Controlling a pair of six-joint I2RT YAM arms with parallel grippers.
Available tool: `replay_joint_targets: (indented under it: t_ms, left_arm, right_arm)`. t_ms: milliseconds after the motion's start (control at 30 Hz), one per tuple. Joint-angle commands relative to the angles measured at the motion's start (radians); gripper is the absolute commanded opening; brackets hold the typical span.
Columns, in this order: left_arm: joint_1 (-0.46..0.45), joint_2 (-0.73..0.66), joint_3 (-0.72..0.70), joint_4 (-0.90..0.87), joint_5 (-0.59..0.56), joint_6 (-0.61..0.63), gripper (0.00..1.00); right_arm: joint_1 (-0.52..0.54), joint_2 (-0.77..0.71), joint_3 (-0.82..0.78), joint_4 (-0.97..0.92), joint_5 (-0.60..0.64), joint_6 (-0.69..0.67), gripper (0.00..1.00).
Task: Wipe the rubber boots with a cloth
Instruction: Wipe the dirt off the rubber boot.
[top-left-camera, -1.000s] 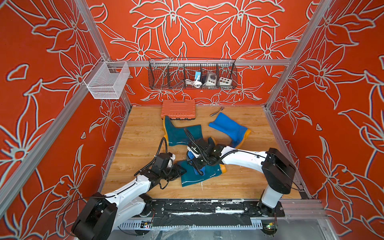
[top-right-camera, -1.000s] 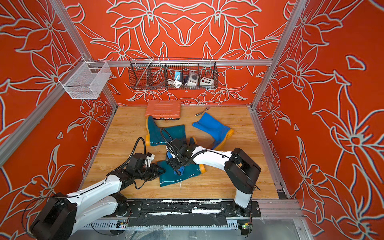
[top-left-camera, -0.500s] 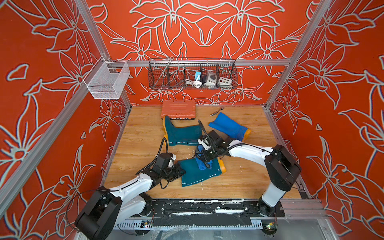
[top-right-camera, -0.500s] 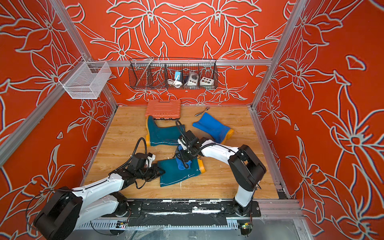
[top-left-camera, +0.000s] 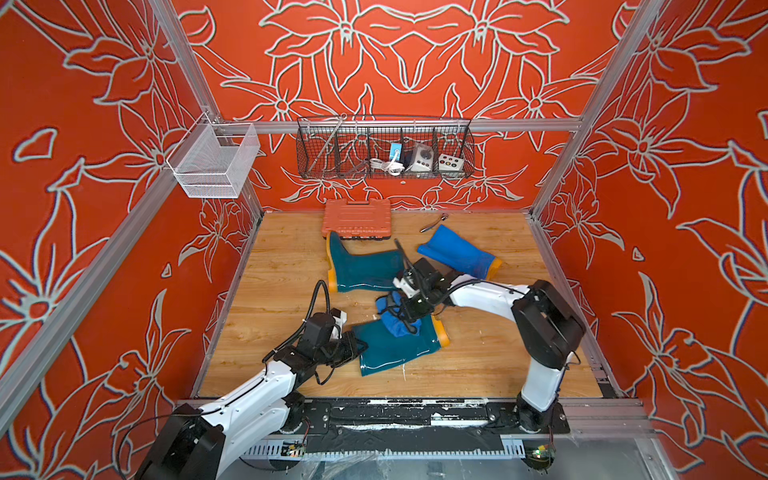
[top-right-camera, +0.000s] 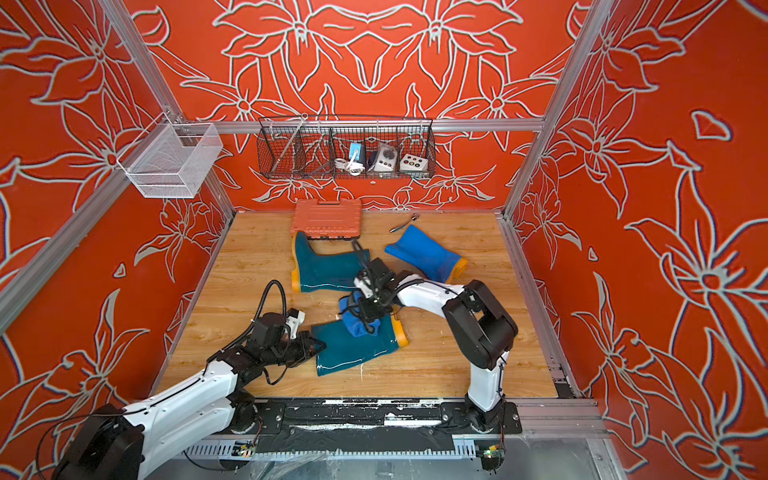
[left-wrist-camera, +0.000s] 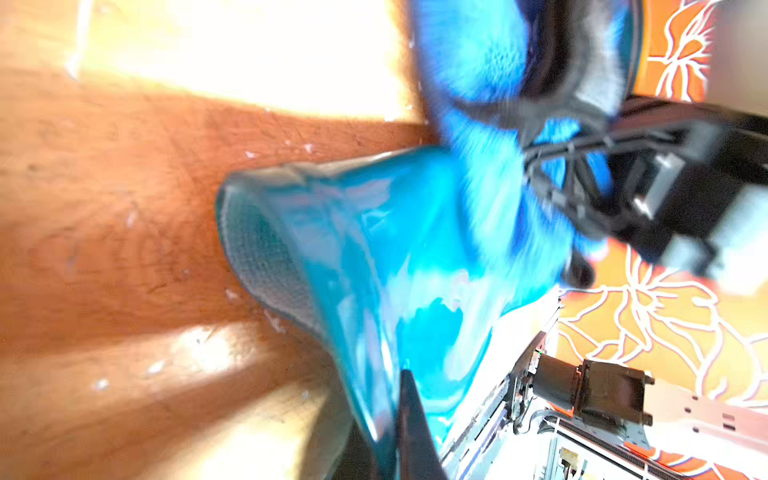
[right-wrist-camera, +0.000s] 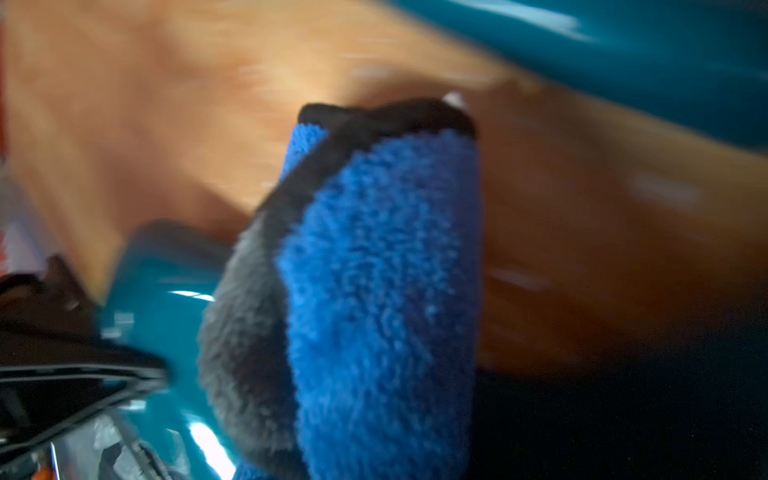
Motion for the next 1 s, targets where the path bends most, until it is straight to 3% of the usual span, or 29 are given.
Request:
replay_joint_targets:
  t_ms: [0, 167, 267, 433, 567, 667, 800, 967]
  left_arm:
    - [0.011, 0.002, -0.004, -0.046, 0.014, 0.027, 0.0]
    - [0.012, 0.055, 0.012, -0.039, 0.049, 0.067, 0.0]
    - [0.014, 0.09, 0.045, -0.023, 0.071, 0.1, 0.0]
    - [0.013, 0.264, 0.144, 0.002, 0.138, 0.163, 0.0]
    - [0.011, 0.37, 0.165, 0.116, 0.177, 0.125, 0.0]
    - [-0.009, 0.427, 0.182, 0.15, 0.177, 0.107, 0.0]
    - [-0.022, 0.462, 0.181, 0.157, 0.159, 0.093, 0.0]
    - [-0.022, 0.451, 0.174, 0.137, 0.142, 0.091, 0.0]
  right_arm:
    - [0.0, -0.02, -0.009, -0.103, 0.109, -0.042, 0.0]
    - [0.212, 0.082, 0.194, -0.136, 0.198, -0.05, 0.0]
    - [0.257, 0.151, 0.278, -0.095, 0.132, -0.026, 0.0]
    - [0.135, 0.152, 0.207, -0.106, 0.132, -0.053, 0.0]
    - [-0.068, 0.017, 0.024, -0.096, 0.152, -0.08, 0.0]
    - [-0.119, -0.062, -0.001, -0.139, 0.171, -0.134, 0.0]
    - [-0.025, -0.06, 0.059, -0.114, 0.111, -0.101, 0.0]
    - [0.184, 0.108, 0.232, -0.047, -0.005, -0.016, 0.0]
